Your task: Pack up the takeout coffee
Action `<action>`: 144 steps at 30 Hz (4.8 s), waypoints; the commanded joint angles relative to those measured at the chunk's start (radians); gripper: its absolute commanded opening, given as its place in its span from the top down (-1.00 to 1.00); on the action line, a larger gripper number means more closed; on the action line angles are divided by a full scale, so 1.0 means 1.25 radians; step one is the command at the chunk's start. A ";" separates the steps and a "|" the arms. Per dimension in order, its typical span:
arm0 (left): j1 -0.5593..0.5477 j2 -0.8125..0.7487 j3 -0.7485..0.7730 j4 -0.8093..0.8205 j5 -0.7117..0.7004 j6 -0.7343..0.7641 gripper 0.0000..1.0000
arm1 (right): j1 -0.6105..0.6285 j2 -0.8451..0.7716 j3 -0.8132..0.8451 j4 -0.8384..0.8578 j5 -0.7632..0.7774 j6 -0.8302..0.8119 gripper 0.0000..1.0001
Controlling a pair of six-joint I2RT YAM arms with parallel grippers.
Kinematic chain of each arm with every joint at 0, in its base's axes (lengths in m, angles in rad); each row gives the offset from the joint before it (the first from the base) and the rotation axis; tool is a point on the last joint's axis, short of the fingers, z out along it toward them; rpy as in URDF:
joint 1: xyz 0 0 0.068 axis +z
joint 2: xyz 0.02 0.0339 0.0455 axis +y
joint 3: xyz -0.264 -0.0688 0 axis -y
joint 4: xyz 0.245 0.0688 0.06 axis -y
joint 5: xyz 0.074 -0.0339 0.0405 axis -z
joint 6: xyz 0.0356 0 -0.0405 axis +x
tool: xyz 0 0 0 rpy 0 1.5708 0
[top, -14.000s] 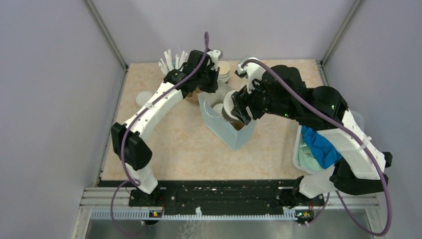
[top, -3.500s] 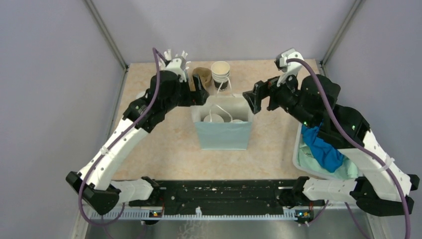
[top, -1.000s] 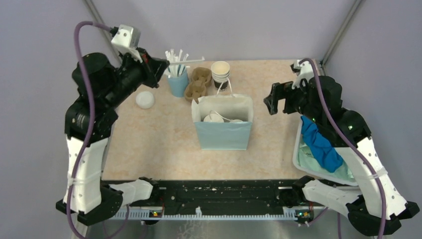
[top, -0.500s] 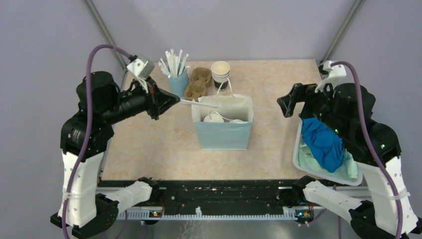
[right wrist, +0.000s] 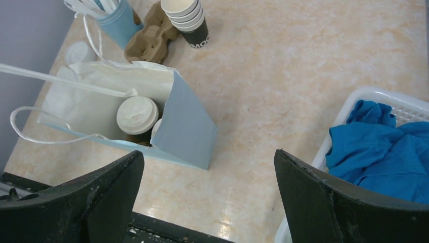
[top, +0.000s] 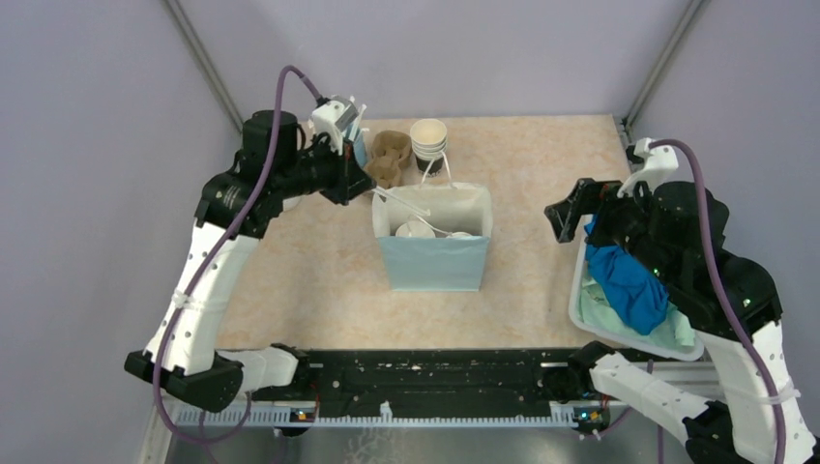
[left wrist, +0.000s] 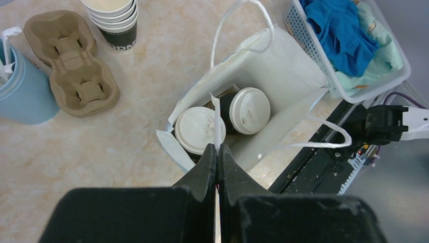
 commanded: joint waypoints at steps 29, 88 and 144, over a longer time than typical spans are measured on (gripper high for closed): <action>-0.256 0.254 -0.060 0.223 -0.332 -0.052 0.23 | -0.005 0.011 -0.045 -0.003 0.003 -0.083 -0.97; 0.177 0.637 0.279 0.169 -0.316 0.038 0.15 | -0.004 0.103 -0.148 0.113 -0.058 -0.095 -0.97; 0.134 0.365 0.331 0.033 -0.382 0.012 1.00 | -0.005 0.048 -0.098 0.088 -0.071 -0.049 -0.97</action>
